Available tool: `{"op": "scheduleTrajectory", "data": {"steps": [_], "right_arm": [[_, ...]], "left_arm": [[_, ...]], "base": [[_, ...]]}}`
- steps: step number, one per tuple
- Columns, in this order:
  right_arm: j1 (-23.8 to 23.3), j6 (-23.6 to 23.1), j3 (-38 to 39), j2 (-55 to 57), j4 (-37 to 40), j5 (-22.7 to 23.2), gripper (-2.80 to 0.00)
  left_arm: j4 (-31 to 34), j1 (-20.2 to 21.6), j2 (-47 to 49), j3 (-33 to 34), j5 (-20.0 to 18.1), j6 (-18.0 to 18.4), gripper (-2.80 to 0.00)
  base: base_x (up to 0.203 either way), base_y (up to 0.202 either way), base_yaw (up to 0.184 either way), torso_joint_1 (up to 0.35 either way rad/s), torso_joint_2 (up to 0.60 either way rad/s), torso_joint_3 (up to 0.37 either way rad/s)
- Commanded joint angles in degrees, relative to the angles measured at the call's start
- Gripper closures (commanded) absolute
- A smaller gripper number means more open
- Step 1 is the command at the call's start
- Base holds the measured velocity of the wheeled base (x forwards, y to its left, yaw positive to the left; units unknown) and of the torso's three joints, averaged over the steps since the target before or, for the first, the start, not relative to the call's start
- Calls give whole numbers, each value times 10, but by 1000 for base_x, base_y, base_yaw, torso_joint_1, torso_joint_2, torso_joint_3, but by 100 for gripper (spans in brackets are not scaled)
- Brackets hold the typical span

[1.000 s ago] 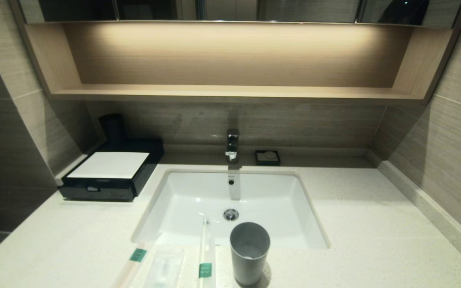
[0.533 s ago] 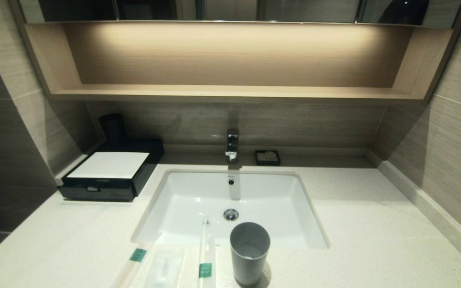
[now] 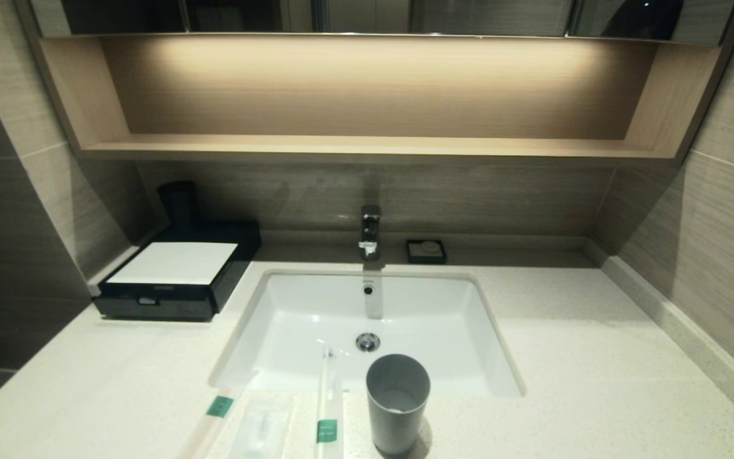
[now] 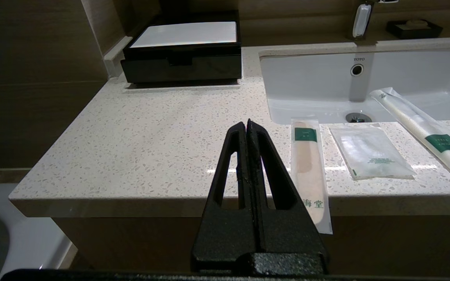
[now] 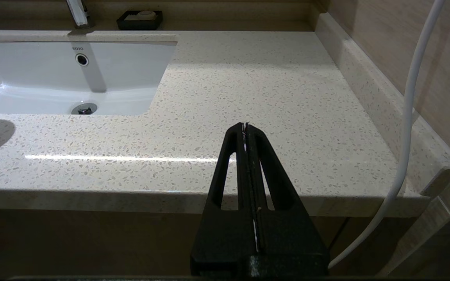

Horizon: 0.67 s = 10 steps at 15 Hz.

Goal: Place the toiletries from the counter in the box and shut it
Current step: Open the drawer

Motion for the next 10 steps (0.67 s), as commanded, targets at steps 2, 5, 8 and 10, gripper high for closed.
{"op": "scheduleTrajectory", "data": {"steps": [2, 5, 8, 10], "right_arm": [[0, 0, 1, 0, 0, 0, 0], [0, 0, 1, 0, 0, 0, 0], [0, 0, 1, 0, 0, 0, 0], [0, 0, 0, 0, 0, 0, 0]], "left_arm": [[0, 0, 0, 11, 0, 1, 0], [0, 0, 0, 11, 0, 1, 0], [-1, 0, 0, 11, 0, 1, 0], [-1, 0, 0, 11, 0, 1, 0]], "base": [[0, 0, 0, 0, 0, 0], [0, 0, 0, 0, 0, 0], [0, 0, 0, 0, 0, 0], [0, 0, 0, 0, 0, 0]]}}
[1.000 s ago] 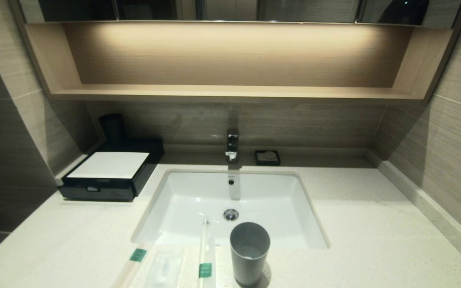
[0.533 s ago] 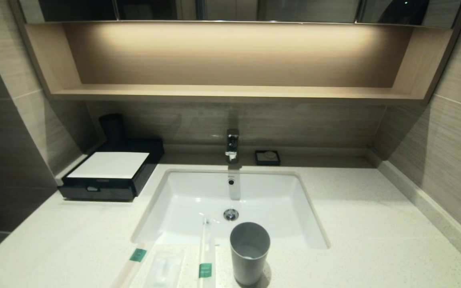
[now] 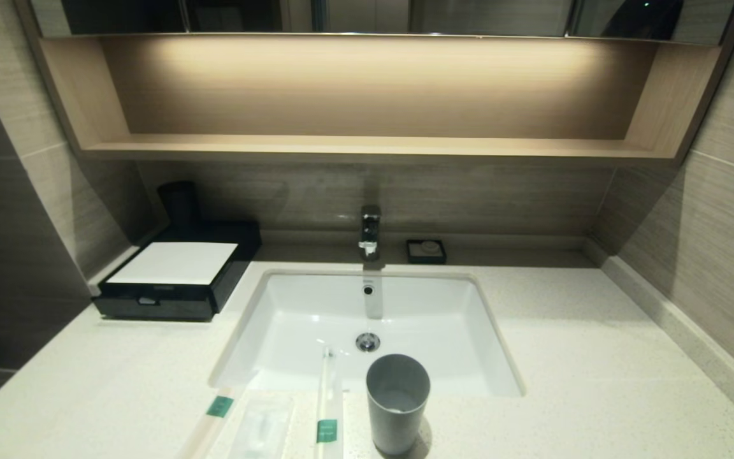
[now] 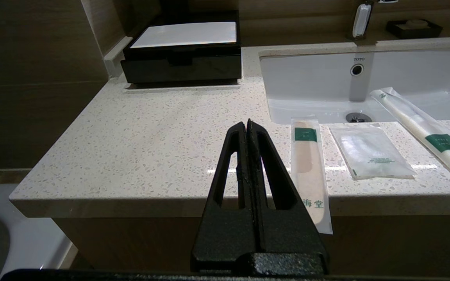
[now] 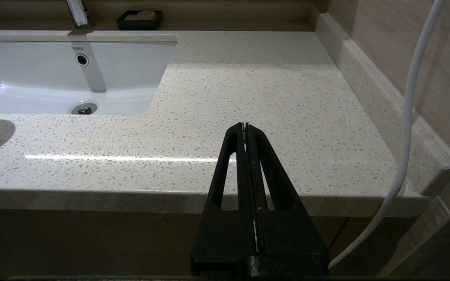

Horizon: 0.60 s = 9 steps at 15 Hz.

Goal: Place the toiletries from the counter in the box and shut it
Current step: Open the drawer

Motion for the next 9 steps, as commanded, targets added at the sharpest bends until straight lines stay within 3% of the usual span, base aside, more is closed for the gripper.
{"op": "scheduleTrajectory", "data": {"steps": [1, 9], "right_arm": [[0, 0, 1, 0, 0, 0, 0], [0, 0, 0, 0, 0, 0, 0]], "left_arm": [[-1, 0, 0, 11, 0, 0, 0], [-1, 0, 0, 11, 0, -1, 0]], "base": [[0, 0, 0, 0, 0, 0], [0, 0, 0, 0, 0, 0]]}}
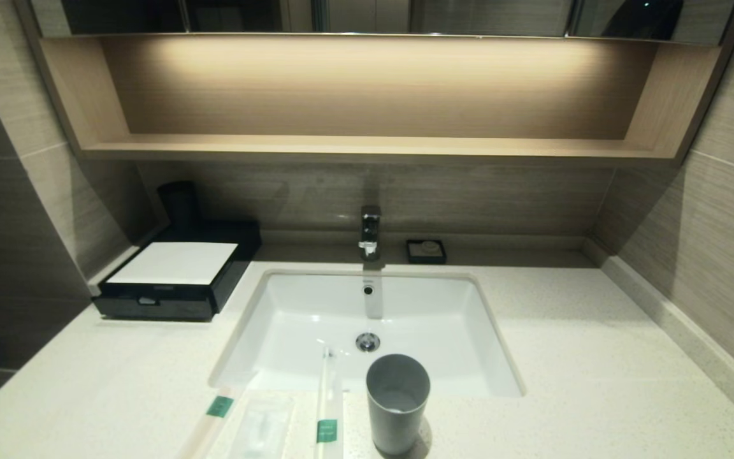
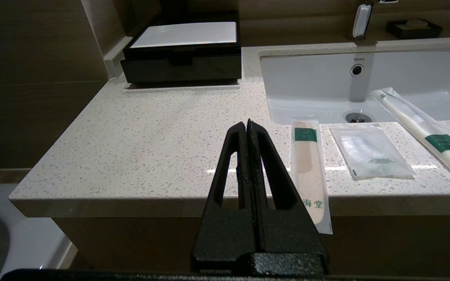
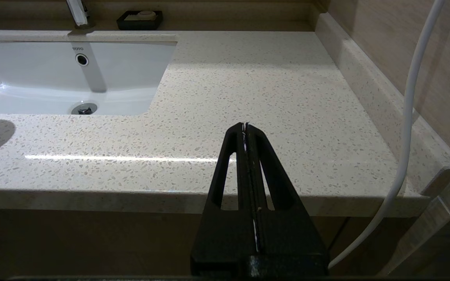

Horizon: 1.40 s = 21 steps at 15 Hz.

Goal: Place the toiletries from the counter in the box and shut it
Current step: Open the drawer

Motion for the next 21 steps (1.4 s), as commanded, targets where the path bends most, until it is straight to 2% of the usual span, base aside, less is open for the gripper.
{"op": "scheduleTrajectory", "data": {"steps": [1, 12, 17, 21], "right_arm": [[0, 0, 1, 0, 0, 0, 0], [0, 0, 1, 0, 0, 0, 0], [0, 0, 1, 0, 0, 0, 0], [0, 0, 1, 0, 0, 0, 0]], "left_arm": [[-1, 0, 0, 11, -1, 0, 0], [-7, 0, 0, 4, 3, 13, 0], [11, 0, 0, -58, 1, 13, 0], [90, 0, 0, -156, -1, 13, 0]], "base": [[0, 0, 0, 0, 0, 0], [0, 0, 0, 0, 0, 0], [0, 0, 0, 0, 0, 0], [0, 0, 0, 0, 0, 0]]}}
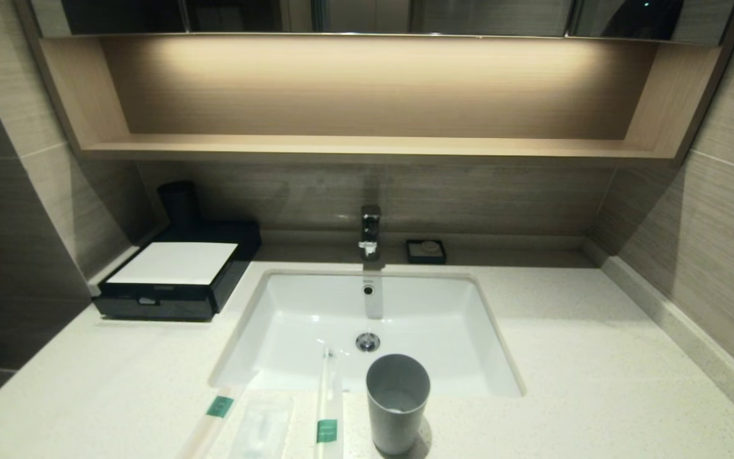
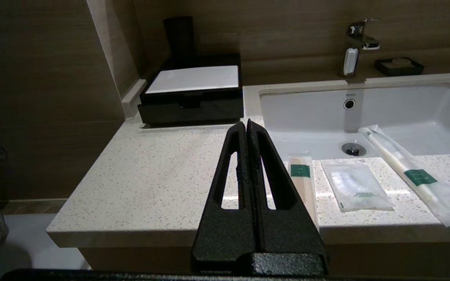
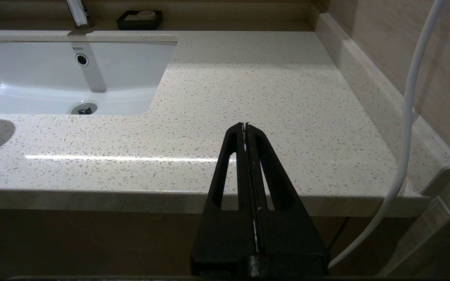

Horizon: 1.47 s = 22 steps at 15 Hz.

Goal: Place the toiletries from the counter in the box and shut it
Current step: Open the drawer

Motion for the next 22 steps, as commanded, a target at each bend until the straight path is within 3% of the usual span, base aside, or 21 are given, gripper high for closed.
{"op": "scheduleTrajectory", "data": {"steps": [1, 6, 8, 14, 19, 22], "right_arm": [[0, 0, 1, 0, 0, 0, 0], [0, 0, 1, 0, 0, 0, 0], [0, 0, 1, 0, 0, 0, 0], [0, 0, 1, -1, 0, 0, 0], [0, 0, 1, 0, 0, 0, 0], [0, 0, 1, 0, 0, 0, 0]], "left_arm": [[37, 0, 0, -53, -1, 1, 0], [66, 0, 4, -102, 24, 21, 0], [56, -1, 55, -129, 36, 19, 0], [-103, 4, 351, -230, 81, -11, 0], [-126, 17, 543, -286, 101, -13, 0], [-130, 58, 672, -333, 99, 1, 0]], "base": [[0, 0, 0, 0, 0, 0], [0, 0, 0, 0, 0, 0], [0, 0, 0, 0, 0, 0], [0, 0, 0, 0, 0, 0], [0, 0, 0, 0, 0, 0], [0, 0, 0, 0, 0, 0]]}}
